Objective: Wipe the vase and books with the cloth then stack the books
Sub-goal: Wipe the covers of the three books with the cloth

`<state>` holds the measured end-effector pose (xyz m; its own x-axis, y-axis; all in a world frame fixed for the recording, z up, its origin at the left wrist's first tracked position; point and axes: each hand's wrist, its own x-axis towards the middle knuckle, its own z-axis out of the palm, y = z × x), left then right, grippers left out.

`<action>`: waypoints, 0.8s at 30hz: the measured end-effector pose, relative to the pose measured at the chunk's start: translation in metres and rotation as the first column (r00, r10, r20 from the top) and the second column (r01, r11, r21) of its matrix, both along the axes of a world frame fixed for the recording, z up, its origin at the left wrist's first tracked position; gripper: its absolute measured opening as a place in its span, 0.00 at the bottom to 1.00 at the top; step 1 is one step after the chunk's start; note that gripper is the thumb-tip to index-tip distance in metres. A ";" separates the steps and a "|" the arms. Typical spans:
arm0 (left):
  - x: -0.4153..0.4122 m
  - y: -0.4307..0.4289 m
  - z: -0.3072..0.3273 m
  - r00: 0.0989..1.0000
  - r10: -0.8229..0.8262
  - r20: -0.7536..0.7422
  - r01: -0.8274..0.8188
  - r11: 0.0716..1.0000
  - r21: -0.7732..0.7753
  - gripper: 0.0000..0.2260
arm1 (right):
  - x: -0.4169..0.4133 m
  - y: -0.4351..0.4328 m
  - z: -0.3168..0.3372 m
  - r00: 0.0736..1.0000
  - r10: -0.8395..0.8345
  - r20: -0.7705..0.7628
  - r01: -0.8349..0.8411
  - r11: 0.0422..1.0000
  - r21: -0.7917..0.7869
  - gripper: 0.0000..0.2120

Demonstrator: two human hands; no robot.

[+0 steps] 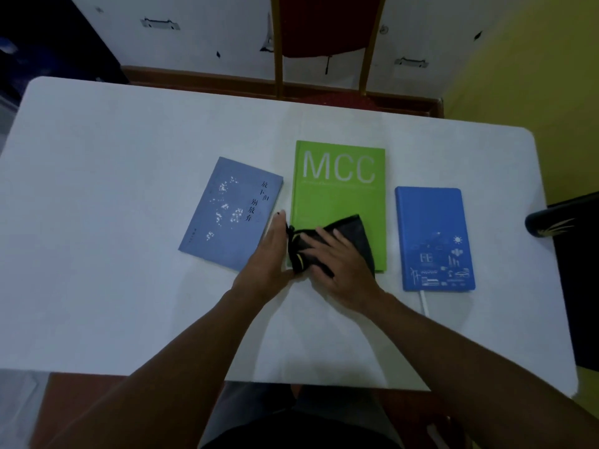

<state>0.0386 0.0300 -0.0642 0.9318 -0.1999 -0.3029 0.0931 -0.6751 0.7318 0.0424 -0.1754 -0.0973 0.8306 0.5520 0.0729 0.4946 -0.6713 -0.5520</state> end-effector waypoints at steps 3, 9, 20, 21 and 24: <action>-0.014 0.024 0.013 0.995 -0.097 0.027 0.094 0.992 0.088 0.48 | -0.025 0.009 0.002 0.982 -0.176 -0.073 0.181 0.981 0.064 0.21; -0.027 0.082 0.020 0.962 0.166 0.218 -0.222 0.939 0.262 0.40 | 0.007 0.075 0.034 0.805 -0.494 -0.330 0.590 0.724 0.357 0.25; -0.049 0.100 -0.009 0.889 0.458 0.031 -0.449 0.853 0.268 0.55 | 0.099 0.189 0.017 0.929 -0.317 -0.190 0.314 0.948 -0.050 0.23; -0.048 0.101 -0.012 0.889 0.457 0.030 -0.449 0.856 0.257 0.56 | 0.100 0.192 0.011 0.947 -0.277 -0.164 0.261 0.959 -0.113 0.23; -0.049 0.105 -0.018 0.891 0.454 0.027 -0.448 0.864 0.229 0.57 | 0.089 0.200 0.004 0.991 -0.096 -0.091 0.077 0.979 -0.186 0.25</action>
<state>-0.0100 0.1348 -0.0818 0.8948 0.3159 -0.3155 0.4443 -0.6995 0.5598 0.1318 0.0249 -0.0934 0.8738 0.4743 -0.1071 0.3794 -0.8028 -0.4601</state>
